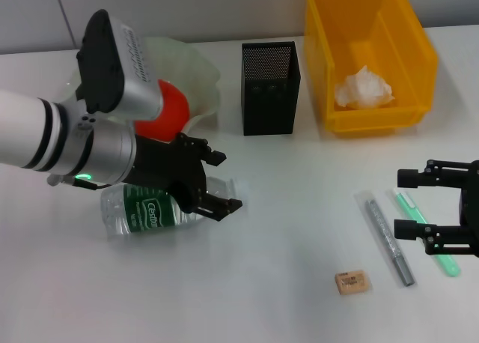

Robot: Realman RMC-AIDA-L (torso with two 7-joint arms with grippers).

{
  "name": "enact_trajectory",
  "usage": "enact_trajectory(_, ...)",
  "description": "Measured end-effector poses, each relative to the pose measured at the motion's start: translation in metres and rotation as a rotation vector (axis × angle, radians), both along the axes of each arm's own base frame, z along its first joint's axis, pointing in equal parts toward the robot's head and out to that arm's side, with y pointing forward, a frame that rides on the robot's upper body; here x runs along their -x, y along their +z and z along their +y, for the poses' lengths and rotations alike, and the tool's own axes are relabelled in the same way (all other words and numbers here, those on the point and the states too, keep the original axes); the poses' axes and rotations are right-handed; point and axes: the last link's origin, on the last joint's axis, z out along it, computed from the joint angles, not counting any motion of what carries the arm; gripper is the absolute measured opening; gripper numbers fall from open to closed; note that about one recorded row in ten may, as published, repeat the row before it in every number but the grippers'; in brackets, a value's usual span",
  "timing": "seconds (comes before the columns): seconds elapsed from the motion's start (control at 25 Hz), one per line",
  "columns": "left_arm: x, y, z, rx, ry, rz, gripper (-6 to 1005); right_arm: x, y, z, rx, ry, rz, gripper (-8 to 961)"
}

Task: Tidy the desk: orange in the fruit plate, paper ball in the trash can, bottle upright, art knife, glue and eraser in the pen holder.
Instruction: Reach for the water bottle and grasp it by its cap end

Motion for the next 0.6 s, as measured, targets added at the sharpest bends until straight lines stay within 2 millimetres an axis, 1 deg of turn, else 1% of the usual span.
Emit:
enact_trajectory(0.32,-0.005,-0.004,0.009,-0.043,-0.018,0.02,801,-0.002,-0.004,-0.002,0.027,-0.01,-0.005,733)
enact_trajectory(0.6,-0.003,-0.012,0.013,-0.034,-0.01,0.081,791,-0.005,-0.005,-0.004,0.027,-0.022,-0.008,732)
